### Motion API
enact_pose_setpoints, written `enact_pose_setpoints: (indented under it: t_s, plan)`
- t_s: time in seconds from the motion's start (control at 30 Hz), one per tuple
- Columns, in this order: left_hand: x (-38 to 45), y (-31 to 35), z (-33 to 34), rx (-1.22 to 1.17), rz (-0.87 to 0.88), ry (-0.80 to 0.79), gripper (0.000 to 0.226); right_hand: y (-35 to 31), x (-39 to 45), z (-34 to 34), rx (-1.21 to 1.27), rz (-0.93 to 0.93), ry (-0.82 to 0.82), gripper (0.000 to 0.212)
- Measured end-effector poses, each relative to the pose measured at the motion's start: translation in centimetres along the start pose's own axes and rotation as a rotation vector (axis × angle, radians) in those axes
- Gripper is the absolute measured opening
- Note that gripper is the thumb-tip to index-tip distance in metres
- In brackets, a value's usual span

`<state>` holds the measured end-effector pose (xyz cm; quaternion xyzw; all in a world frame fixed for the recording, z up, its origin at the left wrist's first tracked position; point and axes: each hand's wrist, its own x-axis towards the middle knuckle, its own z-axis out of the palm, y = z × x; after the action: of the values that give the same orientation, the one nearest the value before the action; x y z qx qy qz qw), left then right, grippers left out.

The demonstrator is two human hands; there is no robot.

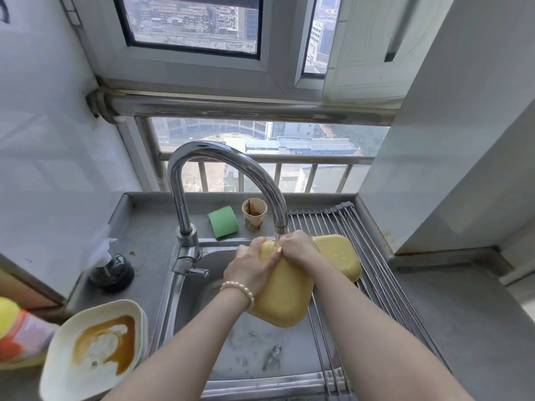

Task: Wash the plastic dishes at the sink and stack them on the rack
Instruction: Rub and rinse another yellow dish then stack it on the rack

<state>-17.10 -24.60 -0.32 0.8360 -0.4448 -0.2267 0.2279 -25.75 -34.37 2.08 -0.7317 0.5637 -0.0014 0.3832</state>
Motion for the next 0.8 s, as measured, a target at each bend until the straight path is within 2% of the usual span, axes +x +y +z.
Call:
enact_pose_setpoints:
  t_s: [0.1,0.17,0.27,0.37,0.53,0.67,0.73,0.8]
  plan:
    - [1.3,-0.1,-0.6,-0.334,-0.163,0.018,0.05,-0.3,-0.4,-0.3,0.029,-0.036,0.05,0.033]
    - [1.7,-0.1,-0.6,-0.501,-0.271,0.045,0.051,-0.8,-1.6,0.0,-0.003,-0.06,0.165,0.03]
    - [2.5,-0.2,0.1,-0.695,-0.503,0.106,0.051,-2.0,-3.2,2.3,-0.247,-0.088,0.356,0.045]
    - [2.7,-0.5,0.2,-0.864,-0.695,0.117,0.046,-2.3,-4.0,5.0,-0.444,-0.091,0.316,0.065]
    - [2.1,-0.4,0.1,-0.918,-0.695,0.142,0.049,-1.9,-2.8,3.5,-0.341,0.026,0.236,0.074]
    - [1.7,-0.4,-0.3,-0.921,-0.674,0.166,0.048,-1.7,-1.0,0.9,-0.229,0.026,0.053,0.061]
    - [1.5,-0.3,-0.7,-0.813,-0.59,0.16,0.044,-1.6,-0.5,0.5,-0.244,0.002,-0.003,0.057]
    - [1.1,0.0,-1.0,-0.536,-0.463,0.13,0.05,-1.5,-0.3,0.5,-0.233,0.002,-0.047,0.052]
